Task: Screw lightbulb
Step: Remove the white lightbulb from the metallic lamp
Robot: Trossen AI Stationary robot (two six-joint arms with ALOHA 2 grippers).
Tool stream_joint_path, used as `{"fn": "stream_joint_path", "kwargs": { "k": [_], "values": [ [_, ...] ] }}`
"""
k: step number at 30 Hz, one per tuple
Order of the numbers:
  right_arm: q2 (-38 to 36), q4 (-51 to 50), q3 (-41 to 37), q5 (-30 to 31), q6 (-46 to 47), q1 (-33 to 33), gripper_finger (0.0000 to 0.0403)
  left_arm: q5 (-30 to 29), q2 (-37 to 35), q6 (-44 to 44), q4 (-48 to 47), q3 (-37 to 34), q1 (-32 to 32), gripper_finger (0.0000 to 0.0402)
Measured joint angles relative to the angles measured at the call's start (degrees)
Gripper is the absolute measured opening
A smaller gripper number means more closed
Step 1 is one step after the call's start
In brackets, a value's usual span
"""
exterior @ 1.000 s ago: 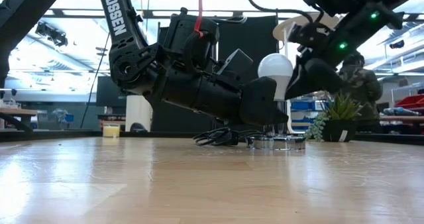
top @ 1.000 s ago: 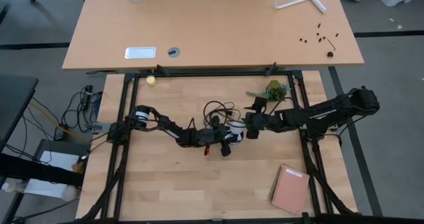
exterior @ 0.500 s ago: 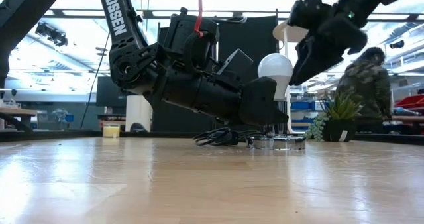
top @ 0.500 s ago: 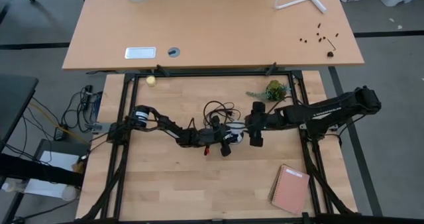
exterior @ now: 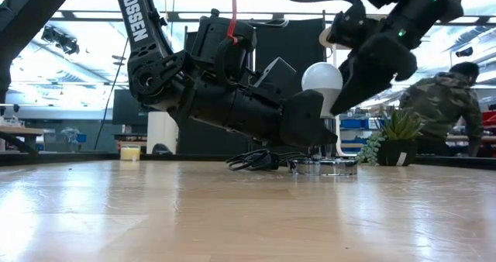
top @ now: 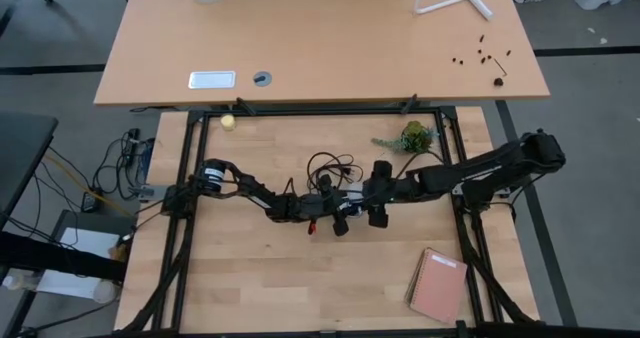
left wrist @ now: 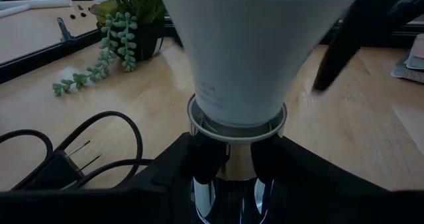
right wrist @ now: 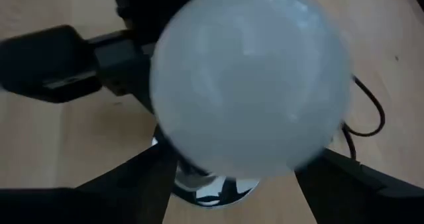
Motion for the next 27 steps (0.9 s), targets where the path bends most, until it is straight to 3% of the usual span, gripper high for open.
{"fn": "stream_joint_path", "kwargs": {
  "k": [5, 10, 14, 16, 21, 27],
  "values": [
    [3.25, 3.14, -0.03, 2.75, -3.78, -0.38, 0.0298, 0.00, 0.00, -0.02, 0.00, 0.00, 0.00, 0.0177],
    [1.66, -1.09, 0.01, 5.19, -6.39, -1.48, 0.0291, 0.03, 0.00, -0.31, 0.04, 0.00, 0.00, 0.0177],
    [-1.13, -7.06, -0.03, 13.91, -5.35, -2.27, 0.0287, 0.00, 0.00, -0.07, 0.02, 0.00, 0.00, 0.0177],
    [-2.63, -8.75, -0.01, 12.17, -5.46, -2.03, 0.0286, 0.02, 0.00, -0.07, 0.02, 0.00, 0.00, 0.0177],
    [-3.38, -7.03, -0.01, -0.30, -2.56, -1.76, 0.0286, 0.03, 0.00, -0.03, 0.02, 0.00, 0.00, 0.0177],
    [-0.62, 1.30, -0.01, -1.21, -3.32, -0.37, 0.0286, 0.02, 0.00, -0.07, 0.04, 0.00, 0.00, 0.0177]
  ]
}}
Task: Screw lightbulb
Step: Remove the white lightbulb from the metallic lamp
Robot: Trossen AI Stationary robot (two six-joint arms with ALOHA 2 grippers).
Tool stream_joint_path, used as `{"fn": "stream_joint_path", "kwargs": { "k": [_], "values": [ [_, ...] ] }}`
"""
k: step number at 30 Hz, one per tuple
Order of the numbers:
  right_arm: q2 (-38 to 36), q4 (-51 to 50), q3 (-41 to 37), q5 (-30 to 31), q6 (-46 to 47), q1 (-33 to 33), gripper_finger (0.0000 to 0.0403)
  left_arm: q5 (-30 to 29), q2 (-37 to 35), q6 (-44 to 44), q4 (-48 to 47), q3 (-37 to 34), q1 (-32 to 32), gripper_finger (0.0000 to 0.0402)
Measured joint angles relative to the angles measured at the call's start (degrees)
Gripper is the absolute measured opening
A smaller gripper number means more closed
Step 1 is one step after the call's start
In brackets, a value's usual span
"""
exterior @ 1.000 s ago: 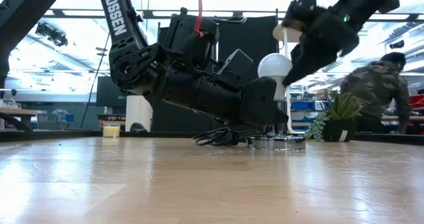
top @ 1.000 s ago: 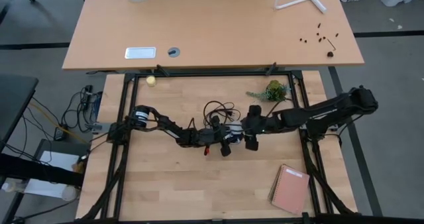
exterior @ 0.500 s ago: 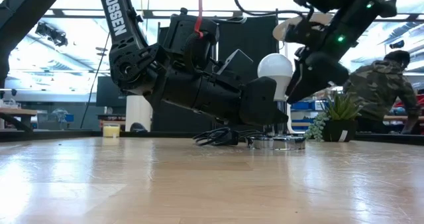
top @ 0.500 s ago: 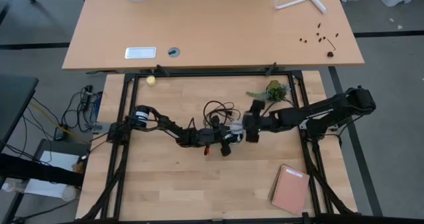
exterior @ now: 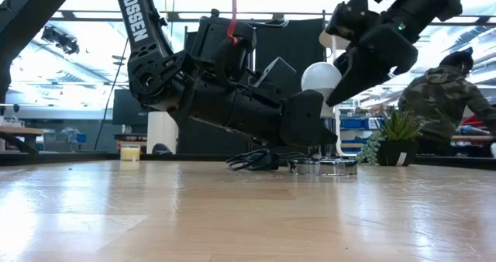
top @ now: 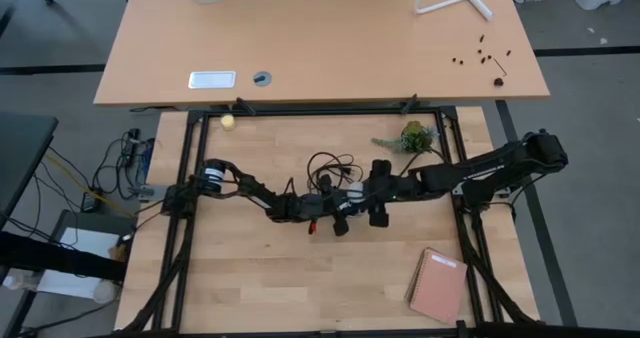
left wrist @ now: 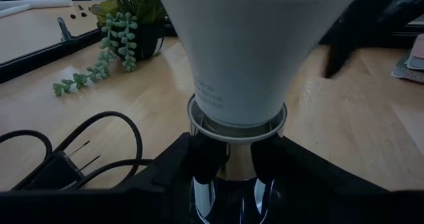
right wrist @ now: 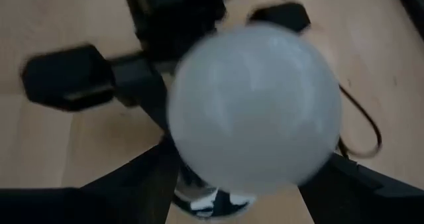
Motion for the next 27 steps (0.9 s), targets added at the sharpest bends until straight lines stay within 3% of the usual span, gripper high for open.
{"fn": "stream_joint_path", "kwargs": {
  "k": [7, 14, 21, 27],
  "values": [
    [0.95, 0.96, 0.07, 5.89, -3.44, -0.31, 0.0286, 0.28, 0.00, -0.20, 0.09, 0.02, -0.01, 0.0177],
    [0.67, -11.10, -0.04, 14.24, -3.92, -0.96, 0.0286, 0.09, 0.00, 0.13, -0.04, 0.02, -0.02, 0.0177],
    [0.65, -12.38, -0.02, 11.53, -1.51, -0.96, 0.0286, 0.09, 0.00, 0.09, -0.06, 0.02, -0.02, 0.0177],
    [0.15, -12.97, -0.02, 10.82, 7.51, -3.23, 0.0282, -0.27, -0.02, -0.99, -1.05, 0.08, -0.02, 0.0186]
  ]
}}
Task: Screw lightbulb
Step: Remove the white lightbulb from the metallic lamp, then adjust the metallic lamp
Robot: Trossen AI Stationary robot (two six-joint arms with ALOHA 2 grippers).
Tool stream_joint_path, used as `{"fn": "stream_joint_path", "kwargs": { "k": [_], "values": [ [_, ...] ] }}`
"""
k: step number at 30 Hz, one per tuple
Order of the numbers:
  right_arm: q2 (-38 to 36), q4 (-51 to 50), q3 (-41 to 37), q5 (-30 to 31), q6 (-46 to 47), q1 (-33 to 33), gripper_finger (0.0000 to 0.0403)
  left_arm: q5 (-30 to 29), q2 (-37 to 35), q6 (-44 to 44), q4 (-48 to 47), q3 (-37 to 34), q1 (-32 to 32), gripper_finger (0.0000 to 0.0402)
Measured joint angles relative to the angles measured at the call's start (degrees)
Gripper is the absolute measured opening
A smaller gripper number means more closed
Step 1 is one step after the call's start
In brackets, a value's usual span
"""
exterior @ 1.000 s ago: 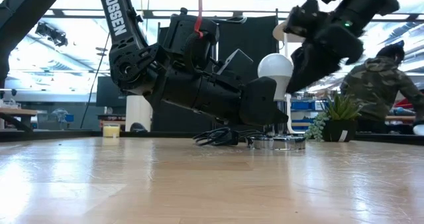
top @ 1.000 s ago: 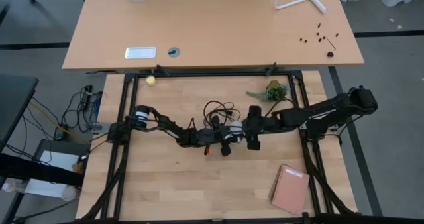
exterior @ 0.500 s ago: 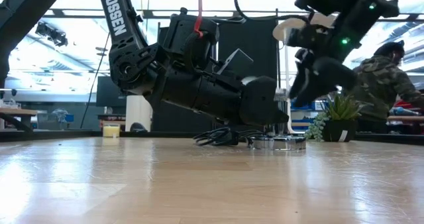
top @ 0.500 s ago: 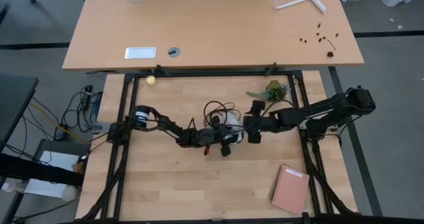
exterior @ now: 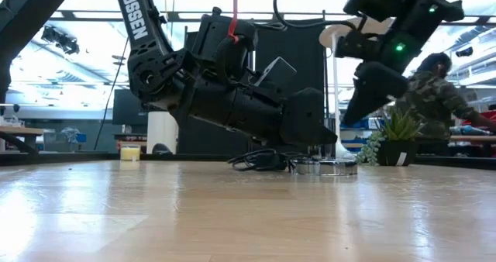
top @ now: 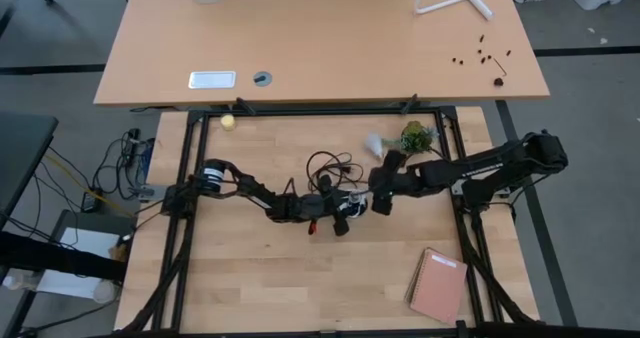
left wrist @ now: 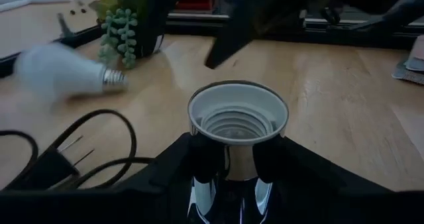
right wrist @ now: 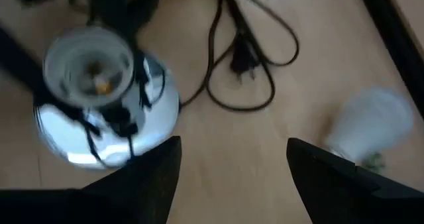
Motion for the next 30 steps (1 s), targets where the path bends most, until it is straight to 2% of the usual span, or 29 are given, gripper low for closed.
{"fn": "stream_joint_path", "kwargs": {
  "k": [4, 9, 13, 18, 25, 30],
  "values": [
    [0.00, 3.47, 0.02, -0.04, 2.10, -4.72, 0.0279, -5.71, -0.83, -2.40, -3.92, 0.04, -0.17, 0.0203],
    [0.02, 5.39, 0.02, -0.13, 7.11, -12.37, 0.0279, -9.14, -0.82, -2.29, -6.78, -0.26, -0.11, 0.0224],
    [0.02, 5.06, 0.02, -0.07, 10.89, -13.97, 0.0275, -10.55, -0.94, -2.93, -7.00, -1.23, 0.00, 0.0234],
    [0.02, 4.18, 0.02, 1.09, 14.75, -15.50, 0.0272, -9.27, -2.67, -2.47, -8.59, -1.35, -0.15, 0.0238],
    [0.02, 4.17, 0.02, -0.20, 15.18, -14.12, 0.0272, -4.17, -9.23, -2.35, -21.83, -1.55, -0.74, 0.0239],
    [-0.05, 5.92, 0.08, -0.20, 14.76, -13.35, 0.0272, -2.61, -11.13, -2.07, -22.44, -1.57, -0.76, 0.0239]
  ]
}}
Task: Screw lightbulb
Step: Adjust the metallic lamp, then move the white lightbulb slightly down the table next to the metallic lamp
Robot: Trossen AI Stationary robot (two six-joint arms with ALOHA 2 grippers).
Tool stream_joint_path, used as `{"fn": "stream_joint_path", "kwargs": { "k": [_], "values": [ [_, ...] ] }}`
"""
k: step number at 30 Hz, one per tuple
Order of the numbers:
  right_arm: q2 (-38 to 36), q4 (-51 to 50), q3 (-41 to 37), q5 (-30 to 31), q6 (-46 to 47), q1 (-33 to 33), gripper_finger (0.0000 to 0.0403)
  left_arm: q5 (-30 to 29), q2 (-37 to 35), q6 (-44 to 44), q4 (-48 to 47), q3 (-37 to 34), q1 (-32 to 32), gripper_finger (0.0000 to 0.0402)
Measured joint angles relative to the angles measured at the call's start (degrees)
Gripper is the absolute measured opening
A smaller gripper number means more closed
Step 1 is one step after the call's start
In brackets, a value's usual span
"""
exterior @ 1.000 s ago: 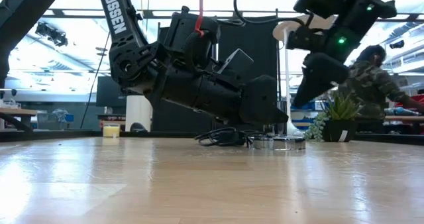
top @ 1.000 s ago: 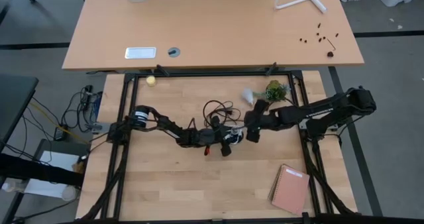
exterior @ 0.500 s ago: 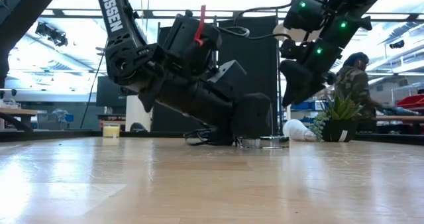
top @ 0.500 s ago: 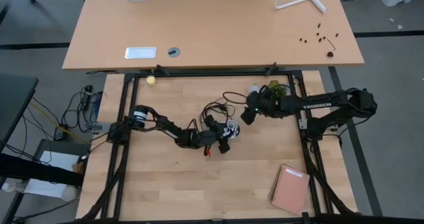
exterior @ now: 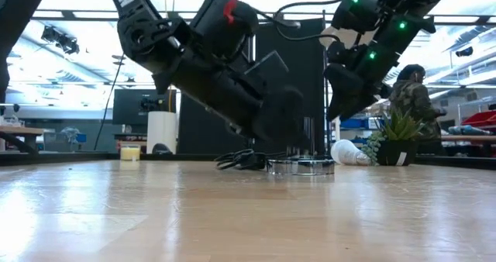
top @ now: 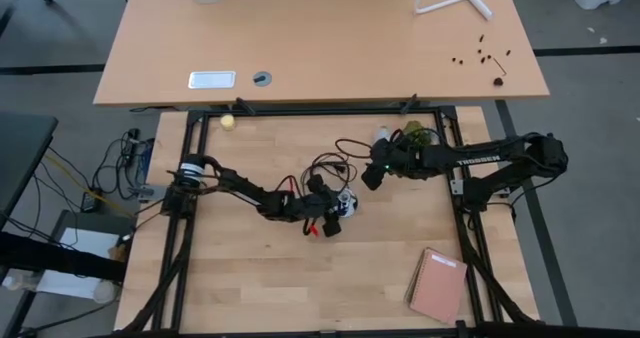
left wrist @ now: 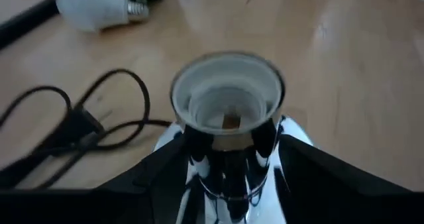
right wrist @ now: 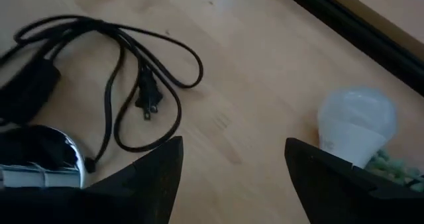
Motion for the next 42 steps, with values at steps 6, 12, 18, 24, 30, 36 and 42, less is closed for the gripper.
{"fn": "stream_joint_path", "kwargs": {
  "k": [6, 12, 18, 24, 30, 36, 42],
  "values": [
    [-0.26, -0.74, 3.13, 0.15, -0.02, 0.60, 0.0272, -1.86, -3.63, 1.03, -3.77, 0.13, -0.41, 0.0239],
    [-0.26, -4.07, 3.42, 1.50, -0.05, -3.27, 0.0272, -2.94, -7.53, 0.28, -11.89, 0.20, -1.88, 0.0239],
    [-0.13, -5.45, 3.28, -2.68, -0.06, -7.86, 0.0275, -3.52, -11.18, -0.04, -17.20, 0.22, -3.50, 0.0239],
    [-0.06, -6.92, 3.75, -4.10, -1.65, -11.67, 0.0287, -7.42, -15.78, -0.41, -20.85, 0.23, -5.63, 0.0239],
    [3.45, -7.01, 6.16, -6.05, -5.22, -15.03, 0.0288, -14.04, -19.34, 2.89, -21.60, 0.31, -8.87, 0.0239],
    [9.80, -8.68, 11.79, -5.32, -8.69, -17.99, 0.0288, -19.27, -19.82, 6.91, -20.41, 0.31, -10.90, 0.0239],
    [12.96, -9.90, 13.00, -9.35, -9.11, -23.48, 0.0288, -19.63, -19.78, 7.04, -20.21, 0.31, -11.54, 0.0239]
  ]
}}
